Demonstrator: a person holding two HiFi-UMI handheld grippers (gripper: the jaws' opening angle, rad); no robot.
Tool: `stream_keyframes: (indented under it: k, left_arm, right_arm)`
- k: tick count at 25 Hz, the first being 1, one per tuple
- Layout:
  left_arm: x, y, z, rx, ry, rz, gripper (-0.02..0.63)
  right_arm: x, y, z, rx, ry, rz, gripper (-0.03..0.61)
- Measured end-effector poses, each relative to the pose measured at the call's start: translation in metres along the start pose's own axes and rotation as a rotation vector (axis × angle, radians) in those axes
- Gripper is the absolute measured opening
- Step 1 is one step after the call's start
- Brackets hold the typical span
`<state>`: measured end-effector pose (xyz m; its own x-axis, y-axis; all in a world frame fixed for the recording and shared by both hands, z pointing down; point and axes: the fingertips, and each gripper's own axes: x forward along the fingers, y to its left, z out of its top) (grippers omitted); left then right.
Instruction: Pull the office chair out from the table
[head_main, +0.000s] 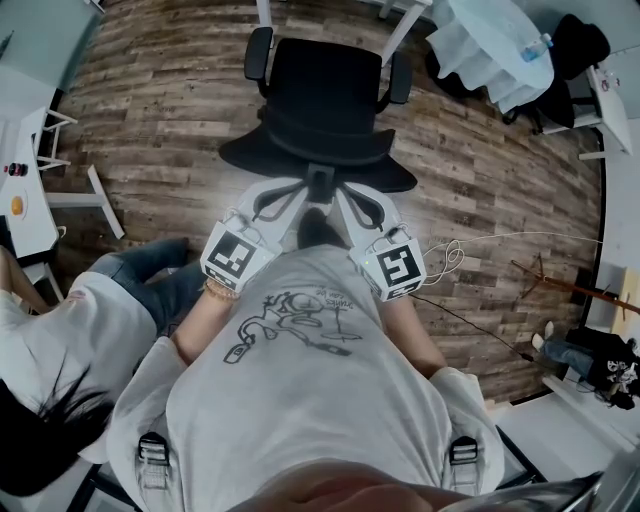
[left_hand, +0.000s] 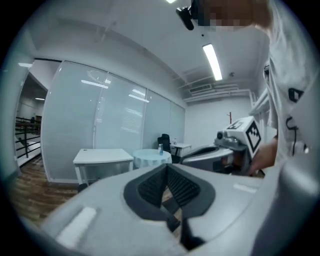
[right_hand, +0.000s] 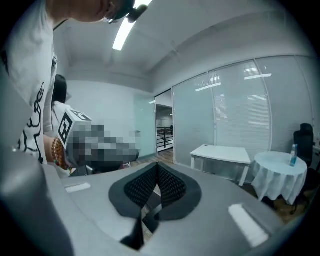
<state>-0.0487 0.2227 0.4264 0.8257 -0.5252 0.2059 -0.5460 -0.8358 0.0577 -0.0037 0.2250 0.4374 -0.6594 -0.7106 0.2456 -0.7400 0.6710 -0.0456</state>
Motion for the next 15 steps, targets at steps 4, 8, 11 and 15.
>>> stream_keyframes:
  k: [4,8,11,15]
  left_arm:
    - [-0.001,-0.001,0.018,-0.039,-0.052,0.027,0.003]
    - [-0.014,-0.030,0.018,-0.048,-0.098,0.020,0.003]
    - [-0.012,-0.026,0.023,-0.046,-0.112,0.010,0.003]
    - [-0.011,-0.022,0.023,-0.044,-0.106,0.003,0.003]
  right_arm:
    - [-0.009,0.002,0.017,0.058,-0.059,0.011,0.006]
    - [-0.036,0.023,0.014,0.043,-0.093,-0.002,0.006]
    - [-0.034,0.020,0.023,0.037,-0.101,-0.004,0.006]
    - [-0.032,0.017,0.027,0.041,-0.100,-0.012,0.006]
